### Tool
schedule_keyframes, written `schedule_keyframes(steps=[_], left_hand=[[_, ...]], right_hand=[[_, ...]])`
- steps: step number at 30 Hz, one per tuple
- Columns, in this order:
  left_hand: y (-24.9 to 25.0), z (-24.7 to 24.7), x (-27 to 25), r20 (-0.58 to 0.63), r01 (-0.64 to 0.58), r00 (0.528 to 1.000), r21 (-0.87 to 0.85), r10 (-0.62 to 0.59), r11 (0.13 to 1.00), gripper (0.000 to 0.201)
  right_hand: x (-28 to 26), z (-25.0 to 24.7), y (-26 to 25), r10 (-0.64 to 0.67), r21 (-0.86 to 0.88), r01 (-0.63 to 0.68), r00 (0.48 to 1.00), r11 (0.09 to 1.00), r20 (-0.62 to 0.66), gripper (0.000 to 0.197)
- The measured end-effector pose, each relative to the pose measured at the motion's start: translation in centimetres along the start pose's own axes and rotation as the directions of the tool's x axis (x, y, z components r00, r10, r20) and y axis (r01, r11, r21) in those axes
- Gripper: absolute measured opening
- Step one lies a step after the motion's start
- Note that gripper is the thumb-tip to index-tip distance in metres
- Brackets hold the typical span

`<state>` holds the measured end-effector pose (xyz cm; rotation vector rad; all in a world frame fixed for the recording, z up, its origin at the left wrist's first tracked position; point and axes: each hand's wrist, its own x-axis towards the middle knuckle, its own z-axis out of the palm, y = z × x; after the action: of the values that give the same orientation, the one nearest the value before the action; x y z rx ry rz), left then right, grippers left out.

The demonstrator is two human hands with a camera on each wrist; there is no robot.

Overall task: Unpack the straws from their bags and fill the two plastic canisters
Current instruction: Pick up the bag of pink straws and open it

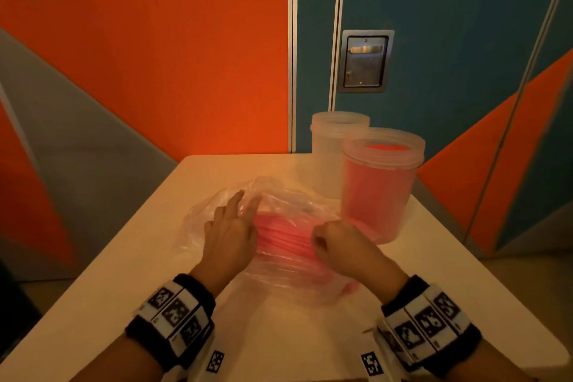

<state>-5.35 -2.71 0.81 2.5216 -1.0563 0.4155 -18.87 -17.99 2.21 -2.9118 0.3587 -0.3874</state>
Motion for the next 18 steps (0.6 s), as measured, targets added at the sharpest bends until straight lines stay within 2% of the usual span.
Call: schedule_keyframes(steps=[2,4,6,8,11,14,16,18], left_hand=[[0.2,0.5,0.2,0.031,0.07,0.997,0.094,-0.073,0.993,0.078],[-0.3,1.5,0.2,0.183,0.113,0.974,0.116,-0.133,0.987,0.106],[-1.1,2.3,0.1,0.336,0.144,0.93,0.046,-0.151,0.988,0.128],[-2.1,2.7,0.3,0.374,0.143,0.917,0.013,-0.138,0.99,0.134],[-2.8,2.9,1.1,0.334,0.165,0.93,-0.01,-0.153,0.986,0.136],[-2.8,2.4,2.4,0.268,0.169,0.954,-0.099,-0.137,0.981,0.136],[-2.7,1.6,3.6,0.19,0.167,0.973,-0.164,-0.135,0.972,0.135],[-2.7,0.8,4.9,0.072,0.122,0.992,-0.217,-0.108,0.969,0.137]], right_hand=[[0.4,1.0,0.2,0.115,-0.095,-0.113,0.993,0.989,0.014,0.019],[0.6,1.6,0.2,0.162,-0.204,-0.153,0.986,0.967,0.027,0.02],[0.5,2.4,-0.1,0.184,-0.274,-0.162,0.981,0.948,0.056,0.036],[0.7,3.5,-0.3,0.233,-0.301,-0.205,0.971,0.931,0.061,0.055],[2.4,4.5,-0.6,0.249,-0.317,-0.234,0.968,0.919,0.008,0.072],[4.4,3.0,-1.1,0.218,-0.339,-0.258,0.964,0.905,-0.151,0.088],[5.8,1.7,-1.0,0.199,-0.35,-0.267,0.956,0.898,-0.217,0.084],[7.2,0.4,-0.7,0.102,-0.368,-0.215,0.947,0.905,-0.304,0.08]])
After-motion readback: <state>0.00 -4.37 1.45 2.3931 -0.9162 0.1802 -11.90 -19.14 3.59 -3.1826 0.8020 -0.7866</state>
